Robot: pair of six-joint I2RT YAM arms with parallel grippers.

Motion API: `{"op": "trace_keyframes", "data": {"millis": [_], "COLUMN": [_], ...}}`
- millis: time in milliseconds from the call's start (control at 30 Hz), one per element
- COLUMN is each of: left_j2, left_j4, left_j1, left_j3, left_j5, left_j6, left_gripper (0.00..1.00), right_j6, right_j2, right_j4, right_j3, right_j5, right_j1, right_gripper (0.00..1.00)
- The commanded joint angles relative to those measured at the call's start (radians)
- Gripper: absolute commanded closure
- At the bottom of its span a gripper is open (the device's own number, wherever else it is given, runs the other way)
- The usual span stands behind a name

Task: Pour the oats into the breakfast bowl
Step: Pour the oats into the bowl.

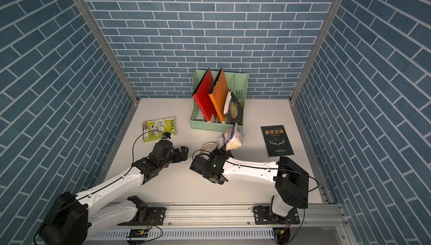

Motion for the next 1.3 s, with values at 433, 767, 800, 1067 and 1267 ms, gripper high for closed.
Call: {"op": "trace_keyframes", "data": {"millis": [433,767,800,1067,1267], "left_j2": [0.006,0.019,0.022,0.036,0.039], "left_j4": [-0.009,-0.007,-0.006,0.006,0.007], "left_j1": [0.005,0.006,0.005,0.005,0.006], "left_j3": [0.009,0.009,0.009,0.009,0.009], "left_j5": [-0.009,-0.003,-0.003,0.005,0.007], "left_j6": [0.03,0.031,0.031,0.027,0.031], "left_gripper": [0.01,0.01,0.01,0.0,0.01], "right_j6": [-0.067,-0.068,-0.068,-0.088,-0.092], "right_j2": [-0.09,-0.121,-0.121,-0.125,-0.138], "right_j4": [0.033,0.031,0.033,0.065,0.07], "right_j3": [-0.013,-0.003,-0.009,-0.04,-0.022], "right_j5": [0.103,0.108,0.107,0.102,0.117], "right_j1": [-0.027,-0.044,-0.047,-0.064,-0.083], "right_gripper": [1.0,1.0,1.0,1.0,1.0]}}
